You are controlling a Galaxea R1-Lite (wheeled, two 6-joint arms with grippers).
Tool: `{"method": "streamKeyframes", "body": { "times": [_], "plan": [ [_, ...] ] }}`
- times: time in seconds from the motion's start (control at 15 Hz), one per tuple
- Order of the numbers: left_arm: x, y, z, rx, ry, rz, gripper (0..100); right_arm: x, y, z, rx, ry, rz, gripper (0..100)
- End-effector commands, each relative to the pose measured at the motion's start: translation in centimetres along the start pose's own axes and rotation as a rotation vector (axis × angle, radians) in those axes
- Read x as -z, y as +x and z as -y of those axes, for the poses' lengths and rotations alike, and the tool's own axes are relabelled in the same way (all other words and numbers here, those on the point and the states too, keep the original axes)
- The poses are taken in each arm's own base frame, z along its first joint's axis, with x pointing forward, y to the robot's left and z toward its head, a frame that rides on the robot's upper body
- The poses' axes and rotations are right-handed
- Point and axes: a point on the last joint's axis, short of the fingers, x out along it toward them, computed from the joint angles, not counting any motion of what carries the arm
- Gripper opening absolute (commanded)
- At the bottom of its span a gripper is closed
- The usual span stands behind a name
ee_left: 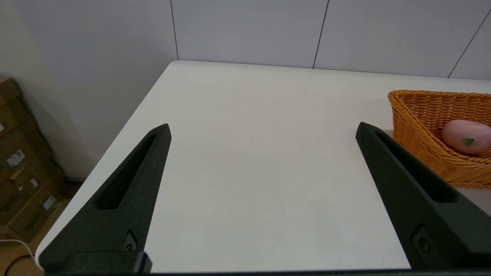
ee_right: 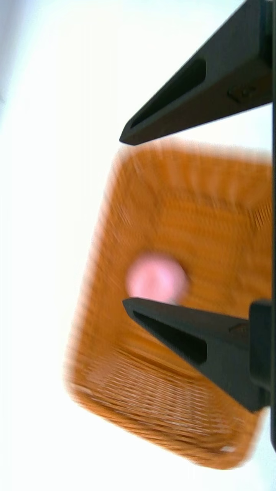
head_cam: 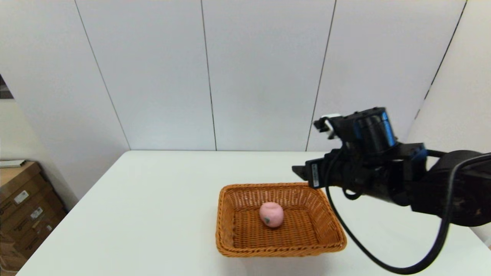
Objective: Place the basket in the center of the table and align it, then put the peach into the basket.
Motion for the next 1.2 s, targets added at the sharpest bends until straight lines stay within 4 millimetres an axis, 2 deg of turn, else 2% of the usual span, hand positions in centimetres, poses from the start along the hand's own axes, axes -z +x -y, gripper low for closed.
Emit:
{"method": "streamKeyframes", "body": {
  "times": [0.07, 0.27, 0.53, 0.6, 0.73, 0.87, 1.07, 1.2],
  "plan": [
    [0.0, 0.0, 0.0, 0.0, -0.001, 0.001, 100, -1.3, -8.9, 4.5, 0.067, 0.057, 0.184, 100],
    [0.0, 0.0, 0.0, -0.002, -0.001, 0.001, 100, 1.9, -14.8, 6.5, 0.107, -0.046, 0.221, 100],
    [0.0, 0.0, 0.0, 0.0, -0.001, 0.001, 100, 6.4, -21.6, 8.3, 0.18, -0.207, 0.263, 100],
    [0.0, 0.0, 0.0, 0.0, -0.001, 0.002, 100, 7.3, -22.8, 8.6, 0.222, -0.212, 0.26, 100],
    [0.0, 0.0, 0.0, 0.0, -0.003, 0.001, 100, 9.3, -23.8, 9.7, 0.391, -0.141, 0.236, 100],
    [0.0, 0.0, 0.0, 0.0, -0.003, 0.001, 100, 11.8, -24.3, 10.0, 0.489, -0.089, 0.236, 100],
    [0.0, 0.0, 0.0, 0.0, -0.003, 0.001, 100, 15.3, -25.5, 9.6, 0.514, -0.051, 0.327, 100],
    [0.0, 0.0, 0.0, -0.001, -0.003, -0.001, 100, 16.3, -26.0, 9.4, 0.473, 0.048, 0.402, 100]
  ]
}}
